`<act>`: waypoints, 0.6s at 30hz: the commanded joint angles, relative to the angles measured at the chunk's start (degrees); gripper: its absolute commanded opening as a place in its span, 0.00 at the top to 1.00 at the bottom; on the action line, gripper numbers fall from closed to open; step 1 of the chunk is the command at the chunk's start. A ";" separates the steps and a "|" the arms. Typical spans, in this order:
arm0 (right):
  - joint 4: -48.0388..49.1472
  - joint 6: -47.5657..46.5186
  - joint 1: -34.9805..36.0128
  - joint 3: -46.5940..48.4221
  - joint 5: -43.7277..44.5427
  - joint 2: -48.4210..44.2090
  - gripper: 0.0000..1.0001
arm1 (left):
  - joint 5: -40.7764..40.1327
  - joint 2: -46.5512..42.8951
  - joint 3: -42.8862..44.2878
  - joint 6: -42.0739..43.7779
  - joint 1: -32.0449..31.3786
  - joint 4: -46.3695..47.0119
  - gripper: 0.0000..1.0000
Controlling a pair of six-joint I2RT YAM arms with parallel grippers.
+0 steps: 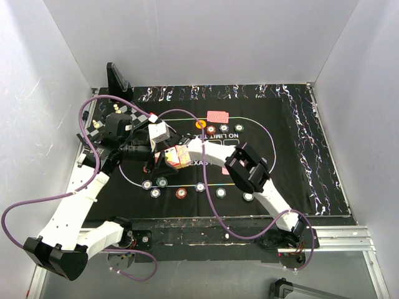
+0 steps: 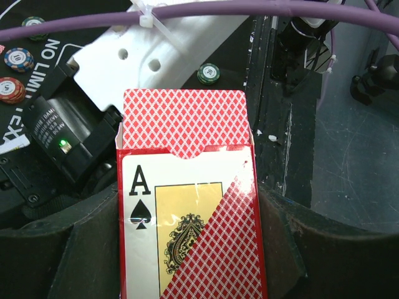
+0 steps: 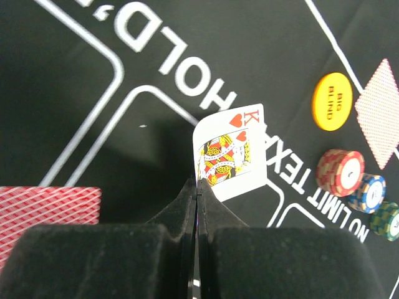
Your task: Distribute texas hold em gaming equipment
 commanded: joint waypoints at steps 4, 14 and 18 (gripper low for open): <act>-0.74 5.62 1.61 -2.66 -4.05 -2.65 0.93 | 1.07 -1.23 1.95 -0.11 0.30 2.92 1.00; -3.11 7.39 0.21 -2.49 -6.96 -2.12 0.65 | 1.42 -0.80 1.95 -0.38 0.30 3.36 1.00; -2.24 7.83 -0.06 -3.45 -5.02 -3.09 0.64 | 1.77 -0.62 2.30 -0.03 0.30 2.92 1.00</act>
